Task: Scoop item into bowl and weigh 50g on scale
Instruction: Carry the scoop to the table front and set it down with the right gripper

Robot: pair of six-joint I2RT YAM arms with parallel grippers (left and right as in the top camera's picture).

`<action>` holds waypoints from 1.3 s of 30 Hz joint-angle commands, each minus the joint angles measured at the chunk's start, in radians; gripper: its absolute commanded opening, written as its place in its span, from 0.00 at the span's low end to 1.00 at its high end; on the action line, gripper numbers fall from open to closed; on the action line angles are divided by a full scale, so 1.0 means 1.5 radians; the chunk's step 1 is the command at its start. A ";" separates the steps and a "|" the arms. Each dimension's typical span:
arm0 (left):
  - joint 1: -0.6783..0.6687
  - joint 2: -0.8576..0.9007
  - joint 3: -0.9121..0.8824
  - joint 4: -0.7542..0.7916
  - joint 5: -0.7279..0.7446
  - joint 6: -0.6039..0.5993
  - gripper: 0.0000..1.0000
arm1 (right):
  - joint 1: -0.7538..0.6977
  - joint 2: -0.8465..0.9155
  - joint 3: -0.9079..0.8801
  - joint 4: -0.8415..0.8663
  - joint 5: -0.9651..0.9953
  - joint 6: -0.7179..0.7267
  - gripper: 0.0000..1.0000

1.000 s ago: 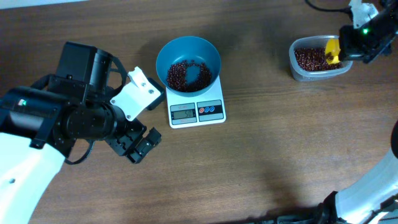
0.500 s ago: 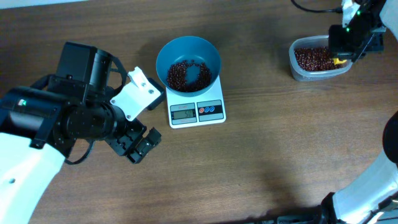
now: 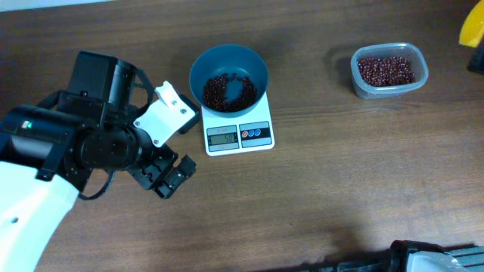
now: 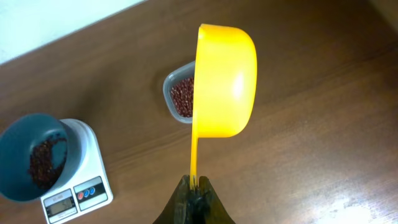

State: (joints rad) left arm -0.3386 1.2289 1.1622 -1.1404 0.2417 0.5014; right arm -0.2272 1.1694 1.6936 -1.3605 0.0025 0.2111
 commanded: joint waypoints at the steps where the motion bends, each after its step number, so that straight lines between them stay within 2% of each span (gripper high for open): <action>1: -0.001 0.002 0.001 0.001 -0.002 0.008 0.99 | 0.002 -0.068 0.005 -0.016 0.039 0.008 0.04; 3: -0.001 0.002 0.001 0.001 -0.002 0.008 0.99 | 0.002 -0.132 -0.033 -0.022 0.054 0.010 0.04; 5: -0.001 0.002 0.001 0.001 -0.002 0.008 0.99 | 0.002 -0.213 -0.165 0.012 0.051 0.077 0.04; 6: -0.001 0.002 0.001 0.001 -0.002 0.008 0.99 | 0.002 -0.245 -0.248 0.061 0.017 0.111 0.04; 8: -0.001 0.002 0.001 0.001 -0.002 0.009 0.99 | 0.002 -0.284 -0.445 0.227 -0.148 0.115 0.04; 10: -0.001 0.002 0.001 0.001 -0.002 0.008 0.99 | 0.002 -0.283 -0.590 0.364 -0.273 0.116 0.04; 13: -0.001 0.002 0.001 0.001 -0.002 0.008 0.99 | 0.002 -0.282 -0.688 0.429 -0.322 0.128 0.04; 14: -0.001 0.002 0.001 0.001 -0.002 0.008 0.99 | 0.002 -0.282 -0.720 0.431 -0.324 0.144 0.04; 16: -0.001 0.002 0.001 0.001 -0.002 0.008 0.99 | 0.002 -0.282 -0.822 0.504 -0.332 0.205 0.04; 21: -0.001 0.002 0.001 0.001 -0.002 0.008 0.99 | 0.002 -0.278 -0.944 0.631 -0.325 0.237 0.04; 23: -0.001 0.002 0.001 0.001 -0.002 0.008 0.99 | 0.002 -0.268 -1.000 0.704 -0.326 0.320 0.04; 24: -0.001 0.002 0.001 0.001 -0.002 0.008 0.99 | 0.002 -0.268 -1.005 0.721 -0.326 0.322 0.04; 25: -0.001 0.002 0.001 0.001 -0.002 0.009 0.99 | 0.002 -0.268 -1.005 0.723 -0.326 0.321 0.12; 26: -0.001 0.002 0.001 0.001 -0.002 0.008 0.99 | 0.002 -0.268 -1.005 0.723 -0.325 0.321 0.37; 27: -0.001 0.002 0.001 0.001 -0.002 0.008 0.99 | 0.002 -0.268 -1.005 0.723 -0.323 0.321 0.56; 29: -0.001 0.002 0.001 0.001 -0.002 0.008 0.99 | 0.002 -0.268 -1.005 0.720 -0.316 0.321 0.66; 32: -0.001 0.002 0.001 0.001 -0.002 0.008 0.99 | 0.002 -0.267 -1.005 0.720 -0.305 0.321 0.99; 37: -0.001 0.002 0.001 0.001 -0.002 0.008 0.99 | 0.002 -0.266 -1.004 0.683 -0.186 0.321 0.99; 39: -0.001 0.002 0.001 0.001 -0.002 0.009 0.99 | 0.002 -0.266 -0.986 0.682 -0.178 0.321 0.99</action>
State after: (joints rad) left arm -0.3386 1.2289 1.1622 -1.1400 0.2417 0.5014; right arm -0.2272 0.7696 0.1944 -0.3363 -0.3092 0.6998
